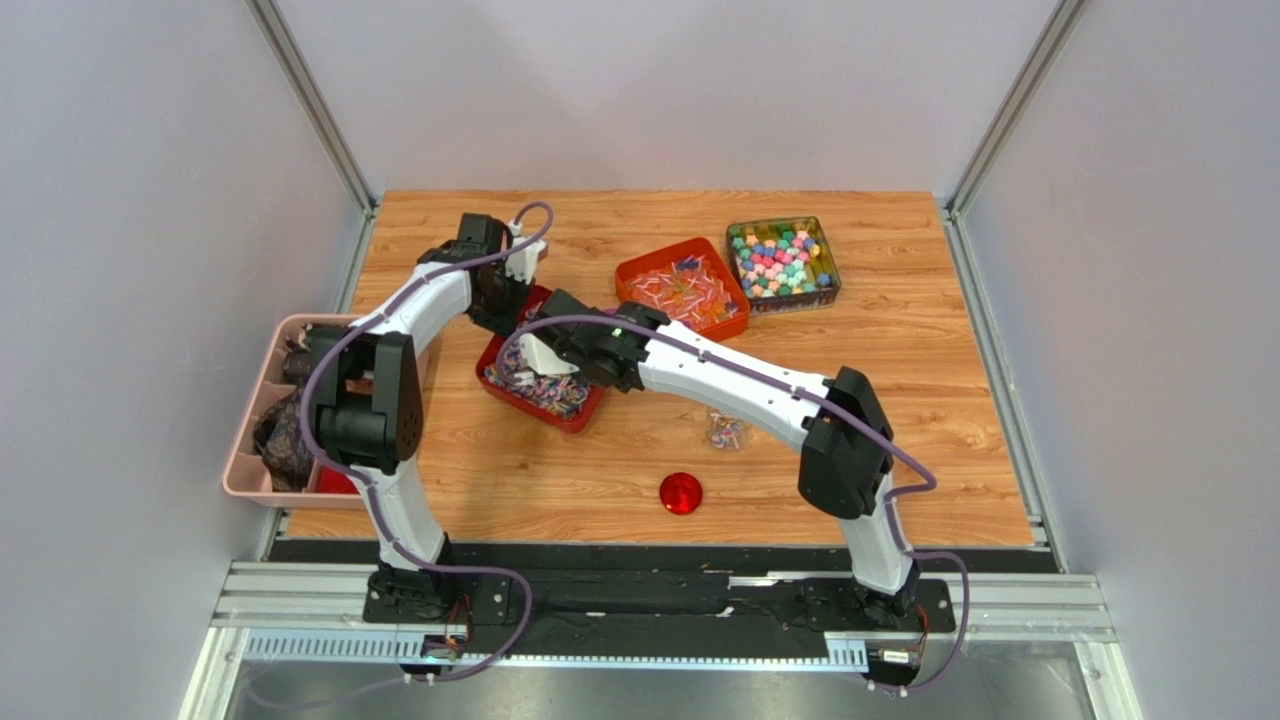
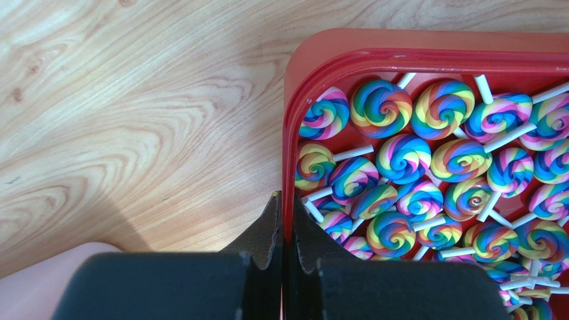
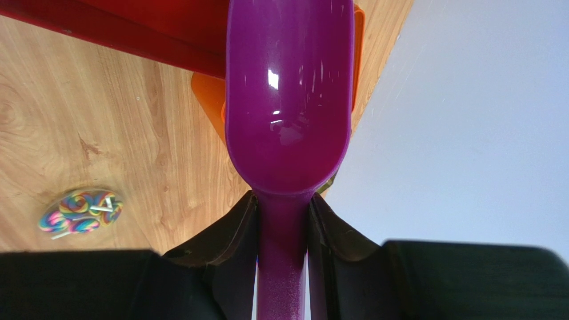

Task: Pack the candies
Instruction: Pick up the storage box at the center of the board, then scoop the fake candies from the storage box.

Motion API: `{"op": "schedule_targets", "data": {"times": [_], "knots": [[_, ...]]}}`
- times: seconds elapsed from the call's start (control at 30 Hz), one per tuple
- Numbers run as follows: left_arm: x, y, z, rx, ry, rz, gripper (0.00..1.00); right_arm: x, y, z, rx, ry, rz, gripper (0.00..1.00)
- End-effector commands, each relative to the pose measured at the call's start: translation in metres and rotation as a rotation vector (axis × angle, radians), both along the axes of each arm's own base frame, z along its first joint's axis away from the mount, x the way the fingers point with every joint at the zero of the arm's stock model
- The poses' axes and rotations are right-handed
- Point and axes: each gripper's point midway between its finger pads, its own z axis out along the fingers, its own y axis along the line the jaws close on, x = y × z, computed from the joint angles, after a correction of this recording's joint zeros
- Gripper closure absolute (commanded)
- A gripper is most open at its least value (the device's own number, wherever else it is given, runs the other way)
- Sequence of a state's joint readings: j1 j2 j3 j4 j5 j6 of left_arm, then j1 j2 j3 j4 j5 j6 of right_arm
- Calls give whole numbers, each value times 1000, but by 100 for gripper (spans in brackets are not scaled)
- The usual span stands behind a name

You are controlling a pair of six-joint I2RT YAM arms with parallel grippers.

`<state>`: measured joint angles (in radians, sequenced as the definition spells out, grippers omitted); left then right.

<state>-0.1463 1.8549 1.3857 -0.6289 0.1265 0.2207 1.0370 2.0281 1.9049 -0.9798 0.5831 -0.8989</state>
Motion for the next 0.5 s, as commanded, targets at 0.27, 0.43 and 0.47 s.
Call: {"op": "schedule_targets", "data": {"times": [0.27, 0.43, 0.47], "knots": [[13, -14, 68, -3, -230, 0, 100, 12, 3, -17, -315, -84, 99, 100], [12, -20, 78, 9, -267, -15, 100, -9, 3, -32, -406, 27, 183, 100], [12, -20, 78, 11, -269, -15, 100, -13, 4, -33, -414, 45, 195, 100]]}}
